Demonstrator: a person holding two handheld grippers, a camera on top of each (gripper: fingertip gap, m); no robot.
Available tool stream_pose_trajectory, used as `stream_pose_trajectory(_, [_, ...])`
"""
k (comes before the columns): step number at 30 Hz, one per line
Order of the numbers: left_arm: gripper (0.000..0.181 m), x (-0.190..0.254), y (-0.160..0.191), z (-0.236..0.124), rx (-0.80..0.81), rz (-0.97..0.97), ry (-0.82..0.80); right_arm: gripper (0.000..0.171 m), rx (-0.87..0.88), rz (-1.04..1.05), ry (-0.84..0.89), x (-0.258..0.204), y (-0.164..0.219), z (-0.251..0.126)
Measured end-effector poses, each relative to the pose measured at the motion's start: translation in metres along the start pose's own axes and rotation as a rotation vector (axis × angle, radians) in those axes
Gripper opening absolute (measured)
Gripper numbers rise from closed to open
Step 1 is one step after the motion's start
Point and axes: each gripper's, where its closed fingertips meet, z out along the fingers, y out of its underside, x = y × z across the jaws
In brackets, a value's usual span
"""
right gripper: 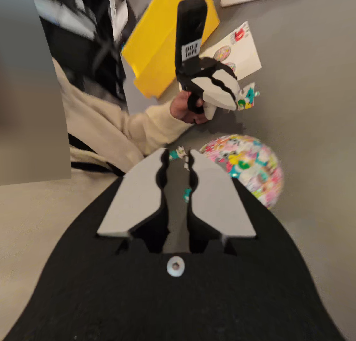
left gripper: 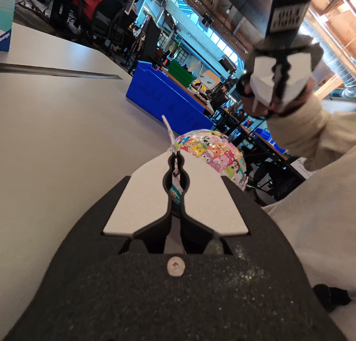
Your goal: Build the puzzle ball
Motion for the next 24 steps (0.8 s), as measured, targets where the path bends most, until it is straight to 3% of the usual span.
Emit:
stream_pose_trajectory(1, [0.001,-0.001,0.001,0.000,-0.006,0.010,-0.005,0.000,-0.088,-0.101,-0.009,0.007,-0.003,0.006])
stream_pose_trajectory(3, [0.001,0.000,0.000,-0.001,-0.008,0.029,-0.013,0.000,-0.234,-0.250,-0.025,0.025,-0.002,0.018])
stream_pose_trajectory(5, [0.001,0.000,0.001,-0.001,-0.018,0.041,-0.020,0.000,-0.284,-0.247,-0.020,0.043,-0.008,0.029])
stream_pose_trajectory(9, [0.001,-0.001,0.005,0.001,-0.050,0.068,-0.040,0.001,-0.272,-0.390,-0.063,0.035,-0.012,0.033])
stream_pose_trajectory(15, [0.001,0.001,0.007,0.004,-0.049,0.023,-0.002,0.066,-0.424,-1.132,0.361,0.059,0.027,0.021])
stream_pose_trajectory(18, [0.001,0.001,0.008,0.005,-0.056,0.036,-0.007,0.075,-0.576,-1.234,0.342,0.064,0.046,0.028])
stream_pose_trajectory(21, [0.001,0.000,0.009,0.005,-0.066,0.054,-0.024,0.079,-0.663,-1.258,0.273,0.063,0.034,0.035])
stream_pose_trajectory(24, [0.001,-0.001,0.008,0.004,-0.069,0.085,-0.052,0.067,-0.748,-1.333,0.278,0.071,0.020,0.038])
